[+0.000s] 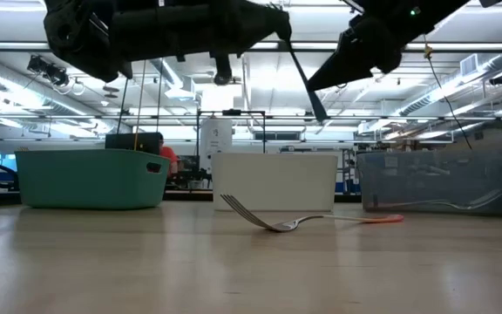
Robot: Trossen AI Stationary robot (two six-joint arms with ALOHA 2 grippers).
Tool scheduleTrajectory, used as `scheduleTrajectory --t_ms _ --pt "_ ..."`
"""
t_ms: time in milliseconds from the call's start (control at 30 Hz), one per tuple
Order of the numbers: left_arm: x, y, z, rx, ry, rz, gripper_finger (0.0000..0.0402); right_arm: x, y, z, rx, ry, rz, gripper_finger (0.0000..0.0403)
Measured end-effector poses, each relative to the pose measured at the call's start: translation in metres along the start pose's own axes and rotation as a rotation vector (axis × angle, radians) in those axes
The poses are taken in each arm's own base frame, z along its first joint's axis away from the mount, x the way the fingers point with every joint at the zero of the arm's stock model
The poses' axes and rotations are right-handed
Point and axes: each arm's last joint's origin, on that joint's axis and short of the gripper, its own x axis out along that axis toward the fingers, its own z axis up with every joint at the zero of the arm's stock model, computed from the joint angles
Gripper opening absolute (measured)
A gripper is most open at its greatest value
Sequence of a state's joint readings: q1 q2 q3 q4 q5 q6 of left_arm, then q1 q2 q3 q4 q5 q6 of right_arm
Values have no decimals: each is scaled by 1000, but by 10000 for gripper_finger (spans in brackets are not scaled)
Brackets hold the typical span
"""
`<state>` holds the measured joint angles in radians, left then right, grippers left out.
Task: Sort silverware by color (type)
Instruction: Put the blue fork into the white bin
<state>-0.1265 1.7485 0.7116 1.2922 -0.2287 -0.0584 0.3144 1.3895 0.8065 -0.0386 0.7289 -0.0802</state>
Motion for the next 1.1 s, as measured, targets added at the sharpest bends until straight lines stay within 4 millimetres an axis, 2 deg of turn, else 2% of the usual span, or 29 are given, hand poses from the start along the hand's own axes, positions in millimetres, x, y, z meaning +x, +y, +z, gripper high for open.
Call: scheduleTrajectory --t_ms 233,367,600,900,1000,1100 --pt "0 -1 4 18 -40 -24 12 12 6 10 -89 7 -34 171" --pt "0 -2 3 29 -29 -81 12 11 5 15 -86 -7 14 161" --pt "1 -1 3 55 -13 -197 12 7 0 18 -75 -20 119 104" --pt "1 0 -4 80 54 -197 12 7 1 11 -29 49 192 19" --pt "1 1 -6 76 74 -194 17 8 0 9 0 72 213 10" --pt "1 4 -9 53 108 -147 40 10 -2 6 16 93 210 10"
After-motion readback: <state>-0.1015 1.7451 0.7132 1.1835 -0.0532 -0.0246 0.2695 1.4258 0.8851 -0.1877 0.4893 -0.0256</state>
